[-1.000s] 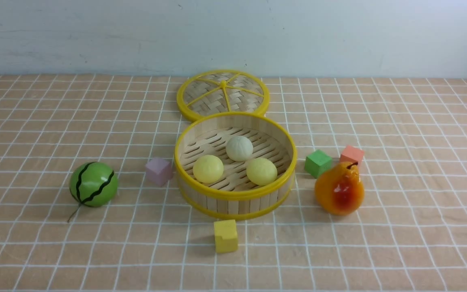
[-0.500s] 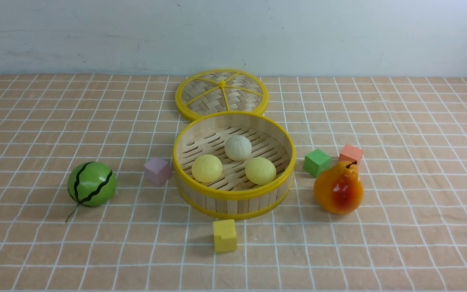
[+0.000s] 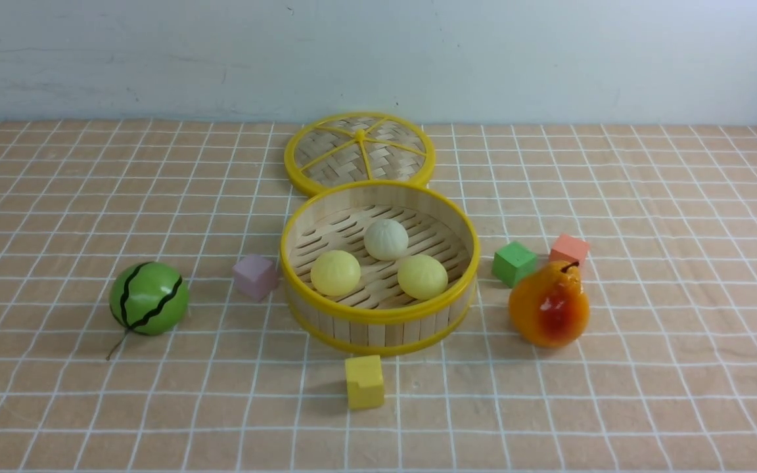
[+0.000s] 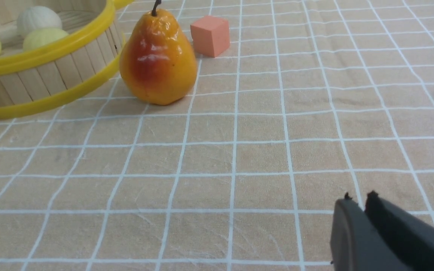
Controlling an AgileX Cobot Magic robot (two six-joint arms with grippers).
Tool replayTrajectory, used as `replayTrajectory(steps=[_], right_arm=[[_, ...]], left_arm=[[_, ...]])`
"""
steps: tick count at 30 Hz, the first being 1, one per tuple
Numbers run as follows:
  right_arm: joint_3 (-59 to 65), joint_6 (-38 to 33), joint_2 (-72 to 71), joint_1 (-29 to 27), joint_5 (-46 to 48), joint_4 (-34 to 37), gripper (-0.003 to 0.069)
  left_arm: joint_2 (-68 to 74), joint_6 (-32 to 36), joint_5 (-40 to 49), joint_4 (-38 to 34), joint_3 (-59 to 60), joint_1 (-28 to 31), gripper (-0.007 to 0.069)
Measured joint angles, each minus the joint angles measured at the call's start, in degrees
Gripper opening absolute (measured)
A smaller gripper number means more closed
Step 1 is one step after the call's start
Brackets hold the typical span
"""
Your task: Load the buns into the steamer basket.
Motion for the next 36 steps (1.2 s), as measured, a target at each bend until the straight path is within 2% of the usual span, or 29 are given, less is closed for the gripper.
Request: replayTrajectory(steps=[36], right_arm=[[0.0,0.0,0.0,0.0,0.0,-0.1,0.0106]], left_arm=[[0.0,0.0,0.0,0.0,0.0,0.0,-0.0003]])
